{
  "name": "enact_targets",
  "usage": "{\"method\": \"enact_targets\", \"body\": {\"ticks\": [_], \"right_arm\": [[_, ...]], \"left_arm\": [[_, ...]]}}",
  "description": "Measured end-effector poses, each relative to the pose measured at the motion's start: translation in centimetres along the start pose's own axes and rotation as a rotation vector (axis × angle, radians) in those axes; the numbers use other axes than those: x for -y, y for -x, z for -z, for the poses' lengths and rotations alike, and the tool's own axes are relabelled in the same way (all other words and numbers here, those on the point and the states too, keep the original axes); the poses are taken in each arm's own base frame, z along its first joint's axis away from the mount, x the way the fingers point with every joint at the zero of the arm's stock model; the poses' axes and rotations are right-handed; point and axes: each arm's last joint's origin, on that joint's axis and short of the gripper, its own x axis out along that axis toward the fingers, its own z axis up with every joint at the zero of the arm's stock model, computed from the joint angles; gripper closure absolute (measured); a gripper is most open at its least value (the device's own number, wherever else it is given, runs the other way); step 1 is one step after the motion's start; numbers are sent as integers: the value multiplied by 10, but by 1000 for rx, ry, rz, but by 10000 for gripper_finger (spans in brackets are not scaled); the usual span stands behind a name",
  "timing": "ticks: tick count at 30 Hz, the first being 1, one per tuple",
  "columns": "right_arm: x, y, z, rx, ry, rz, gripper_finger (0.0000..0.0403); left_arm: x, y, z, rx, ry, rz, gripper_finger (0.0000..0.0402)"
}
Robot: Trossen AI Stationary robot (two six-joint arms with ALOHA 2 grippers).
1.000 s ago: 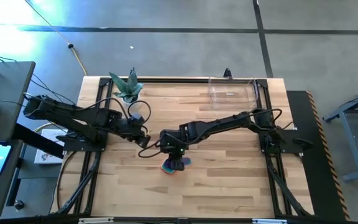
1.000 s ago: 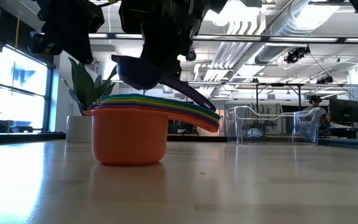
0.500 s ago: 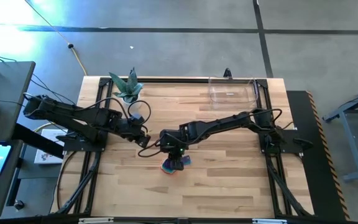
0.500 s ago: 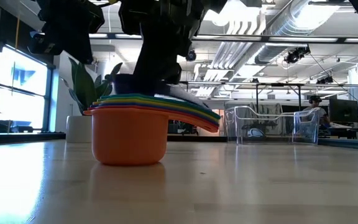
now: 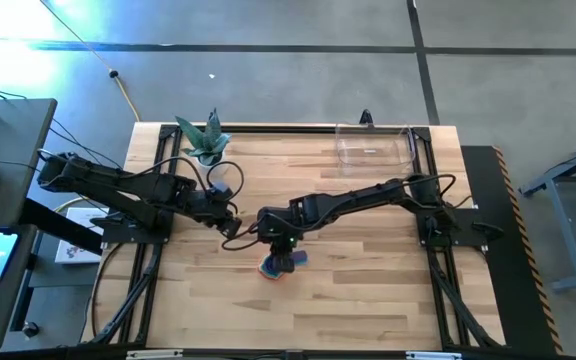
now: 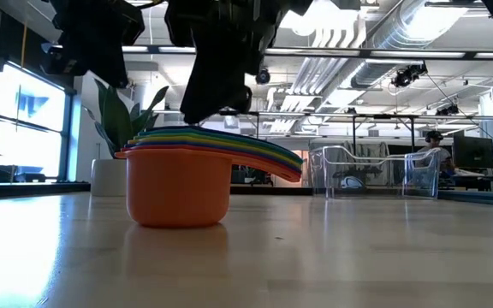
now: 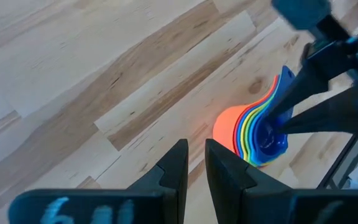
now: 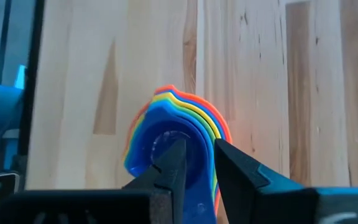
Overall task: Nest measuring cups in basket
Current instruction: Stack the violet measuring cup into the blue measuring cup
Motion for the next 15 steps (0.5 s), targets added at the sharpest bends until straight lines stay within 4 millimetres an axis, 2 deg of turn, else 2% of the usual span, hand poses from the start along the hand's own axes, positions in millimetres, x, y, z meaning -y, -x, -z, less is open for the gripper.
{"method": "enact_targets", "body": {"ticks": [7,15], "right_arm": [[-5,34,-5,57,-53,25,327],[-16,74,-3,91,-194,57,327]], "left_arm": [[2,0,5,-26,-78,16,355],[7,2,14,-46,-225,35,355]]}}
